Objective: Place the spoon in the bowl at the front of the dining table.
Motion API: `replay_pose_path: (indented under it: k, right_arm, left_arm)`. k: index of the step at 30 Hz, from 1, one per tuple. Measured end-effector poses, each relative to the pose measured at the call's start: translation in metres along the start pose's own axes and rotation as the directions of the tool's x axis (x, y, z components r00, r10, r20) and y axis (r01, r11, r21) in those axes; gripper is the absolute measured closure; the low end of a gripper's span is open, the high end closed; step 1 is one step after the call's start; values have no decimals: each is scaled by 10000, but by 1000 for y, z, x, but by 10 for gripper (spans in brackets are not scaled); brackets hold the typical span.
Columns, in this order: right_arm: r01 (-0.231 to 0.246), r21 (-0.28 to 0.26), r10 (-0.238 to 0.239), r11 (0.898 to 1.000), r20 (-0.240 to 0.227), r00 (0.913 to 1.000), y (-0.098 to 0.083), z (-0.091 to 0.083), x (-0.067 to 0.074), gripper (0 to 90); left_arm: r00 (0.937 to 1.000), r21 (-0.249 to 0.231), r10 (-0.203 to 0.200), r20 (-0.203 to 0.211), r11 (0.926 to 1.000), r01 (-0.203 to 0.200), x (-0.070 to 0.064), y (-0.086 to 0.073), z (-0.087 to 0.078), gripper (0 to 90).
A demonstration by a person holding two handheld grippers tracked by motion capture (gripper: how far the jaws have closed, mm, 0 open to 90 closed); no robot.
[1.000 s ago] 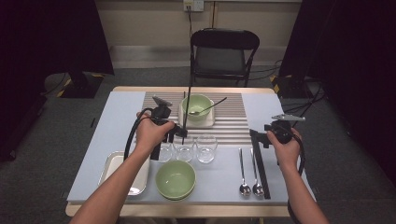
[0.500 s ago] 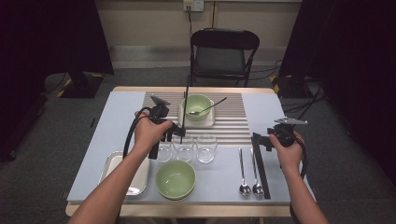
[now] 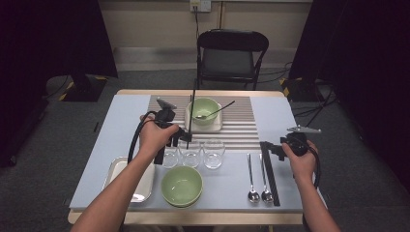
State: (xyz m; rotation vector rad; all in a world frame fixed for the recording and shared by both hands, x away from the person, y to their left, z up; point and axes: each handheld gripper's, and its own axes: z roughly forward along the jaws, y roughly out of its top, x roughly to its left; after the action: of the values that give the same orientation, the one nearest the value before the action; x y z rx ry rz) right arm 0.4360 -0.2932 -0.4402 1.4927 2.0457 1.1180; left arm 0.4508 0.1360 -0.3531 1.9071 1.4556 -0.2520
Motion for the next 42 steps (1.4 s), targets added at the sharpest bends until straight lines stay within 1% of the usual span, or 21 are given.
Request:
replay_pose_path:
  k: [2,3,5,10,11,12,14,17,18,19,21,23,24,26,31,33,34,36,40,41,42]
  right_arm:
    - [-14,3,14,10000,8,10000,-1,0,0,245]
    - [19,34,-19,10000,10,10000,-2,-1,-2,245]
    - [-30,32,30,10000,74,10000,-3,-2,-4,242]
    - [-87,64,86,9999,179,9998,-7,-5,-10,242]
    - [-87,64,86,9999,179,9998,-7,-5,-10,242]
    - [-96,40,95,9999,217,9997,-8,-6,-11,242]
    - [-82,62,80,9999,224,9997,-8,-7,-12,242]
    - [-94,78,92,9999,269,9996,-10,-7,-14,242]
    - [-100,66,98,9999,285,9995,-11,-7,-14,242]
    - [-100,66,98,9999,285,9995,-11,-7,-14,242]
    - [-90,136,86,9999,310,9995,-15,-7,-16,242]
    - [-101,161,96,9998,307,9995,-16,-7,-17,242]
    - [-125,183,118,9998,344,9993,-18,-7,-18,242]
    - [-131,230,123,9997,325,9994,-20,-7,-19,242]
    - [-92,287,80,9995,422,9991,-22,-6,-20,242]
    - [-89,307,76,9995,409,9991,-24,-6,-20,242]
    - [-84,325,70,9994,424,9991,-25,-5,-20,242]
    - [-76,360,59,9993,485,9988,-26,-5,-21,242]
    - [48,505,-78,9987,600,9982,-29,-4,-22,240]
    - [62,530,-95,9986,626,9980,-30,-4,-22,240]
    - [75,541,-109,9985,624,9980,-30,-4,-22,239]
  left_arm:
    - [10000,-31,-46,0,10000,46,0,0,1,868]
    - [10000,-16,4,-38,10000,-4,1,1,1,868]
    - [9999,-10,-139,60,9999,139,1,1,1,868]
    - [9997,-20,-246,-8,9997,246,3,2,2,868]
    - [9997,-20,-246,-8,9997,246,3,2,2,869]
    - [9998,14,-88,-169,10000,88,5,3,1,869]
    - [9998,-10,-168,-96,9999,168,5,3,2,868]
    - [9999,-22,-148,-77,9999,148,5,3,2,868]
    - [9996,-31,-270,-71,9996,269,5,3,2,868]
    - [9996,-50,-236,-165,9997,235,6,4,1,868]
    - [9994,-74,-328,-126,9994,327,7,4,0,868]
    - [9994,-80,-274,-188,9996,273,8,4,0,868]
    - [9991,-84,-379,-173,9993,378,8,4,-1,868]
    - [9993,-67,-301,-220,9995,300,9,5,-1,868]
    - [9992,-110,-340,-207,9994,338,9,5,-2,868]
    - [9993,-117,-288,-236,9995,285,10,5,-2,868]
    - [9990,-109,-367,-243,9993,364,10,5,-3,868]
    - [9988,-127,-397,-280,9991,394,10,5,-3,868]
    - [9988,-120,-343,-338,9994,339,11,6,-6,868]
    - [9988,-103,-397,-303,9992,394,11,6,-6,868]
    - [9988,-113,-323,-355,9994,319,12,7,-7,868]
